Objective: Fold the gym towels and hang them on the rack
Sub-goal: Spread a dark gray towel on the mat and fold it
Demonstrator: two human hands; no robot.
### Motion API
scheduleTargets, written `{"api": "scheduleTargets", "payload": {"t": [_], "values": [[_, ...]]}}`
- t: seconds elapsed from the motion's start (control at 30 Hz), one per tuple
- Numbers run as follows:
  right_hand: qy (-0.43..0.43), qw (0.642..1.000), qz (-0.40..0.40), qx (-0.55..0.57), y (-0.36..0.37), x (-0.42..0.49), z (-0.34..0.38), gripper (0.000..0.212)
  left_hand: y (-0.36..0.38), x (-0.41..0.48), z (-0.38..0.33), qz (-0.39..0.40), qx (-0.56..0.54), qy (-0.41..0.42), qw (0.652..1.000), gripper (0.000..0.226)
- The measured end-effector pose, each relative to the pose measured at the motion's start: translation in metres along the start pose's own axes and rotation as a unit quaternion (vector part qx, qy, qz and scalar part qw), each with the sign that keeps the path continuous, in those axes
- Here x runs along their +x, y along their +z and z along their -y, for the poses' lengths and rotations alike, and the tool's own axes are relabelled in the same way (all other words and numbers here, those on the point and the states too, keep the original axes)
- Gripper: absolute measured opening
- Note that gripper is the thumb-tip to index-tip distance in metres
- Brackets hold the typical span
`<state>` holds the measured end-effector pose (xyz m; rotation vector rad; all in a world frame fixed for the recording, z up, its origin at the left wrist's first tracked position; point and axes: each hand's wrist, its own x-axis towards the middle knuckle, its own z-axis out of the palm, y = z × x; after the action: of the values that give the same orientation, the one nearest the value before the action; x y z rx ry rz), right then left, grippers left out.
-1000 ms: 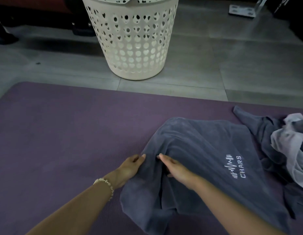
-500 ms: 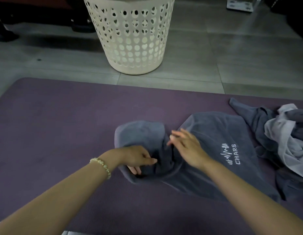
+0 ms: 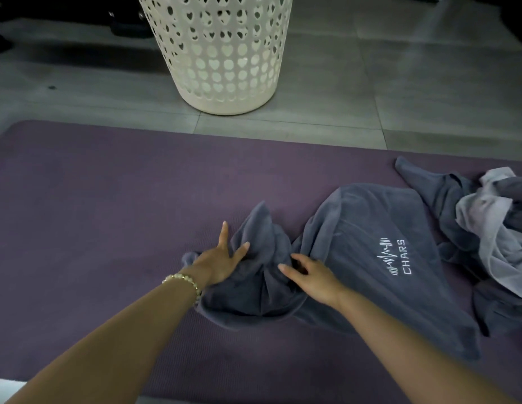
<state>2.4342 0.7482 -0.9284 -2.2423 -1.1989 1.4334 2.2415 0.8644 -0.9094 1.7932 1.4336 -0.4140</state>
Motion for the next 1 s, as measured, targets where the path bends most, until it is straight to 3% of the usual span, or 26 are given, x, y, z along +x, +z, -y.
{"api": "scheduleTargets", "payload": {"t": [0.13,0.2,0.3,0.37,0.43,0.57,0.63,0.77,0.87,1.0], "values": [[-0.041,0.993,-0.019,0.106,0.002,0.002,0.008,0.038,-0.009,-0.003,0.001,0.09,-0.079,-0.041,0.992,0.073],[-0.067,0.989,-0.001,0.132,0.001,-0.001,0.015,0.036,-0.009,-0.001,0.007,0.091,-0.092,-0.028,0.991,0.055],[-0.101,0.983,-0.004,0.153,-0.004,-0.002,0.023,0.036,-0.006,0.014,0.02,0.017,-0.066,0.027,0.997,0.036],[-0.098,0.977,-0.005,0.19,-0.008,-0.003,0.03,0.035,-0.006,0.013,0.016,0.006,-0.093,0.042,0.995,0.041],[-0.079,0.962,0.002,0.261,-0.011,-0.004,0.035,0.031,-0.005,0.004,0.001,0.016,-0.199,0.03,0.979,0.047],[-0.072,0.928,0.012,0.365,-0.02,-0.01,0.049,0.034,-0.002,-0.007,-0.019,0.073,-0.334,-0.03,0.939,0.077],[-0.065,0.941,-0.029,0.332,-0.024,-0.012,0.056,0.04,0.002,-0.006,-0.012,0.094,-0.351,-0.025,0.931,0.092],[-0.037,0.969,-0.033,0.242,-0.032,-0.011,0.051,0.039,0.002,-0.011,-0.003,0.067,-0.467,0.006,0.882,0.048],[-0.028,0.979,0.01,0.204,-0.034,-0.017,0.044,0.031,-0.015,-0.018,0.004,0.051,-0.464,0.028,0.884,0.04],[-0.031,0.981,0.025,0.188,-0.039,-0.026,0.058,0.049,-0.052,-0.038,0.015,0.058,-0.424,0.001,0.904,0.046]]}}
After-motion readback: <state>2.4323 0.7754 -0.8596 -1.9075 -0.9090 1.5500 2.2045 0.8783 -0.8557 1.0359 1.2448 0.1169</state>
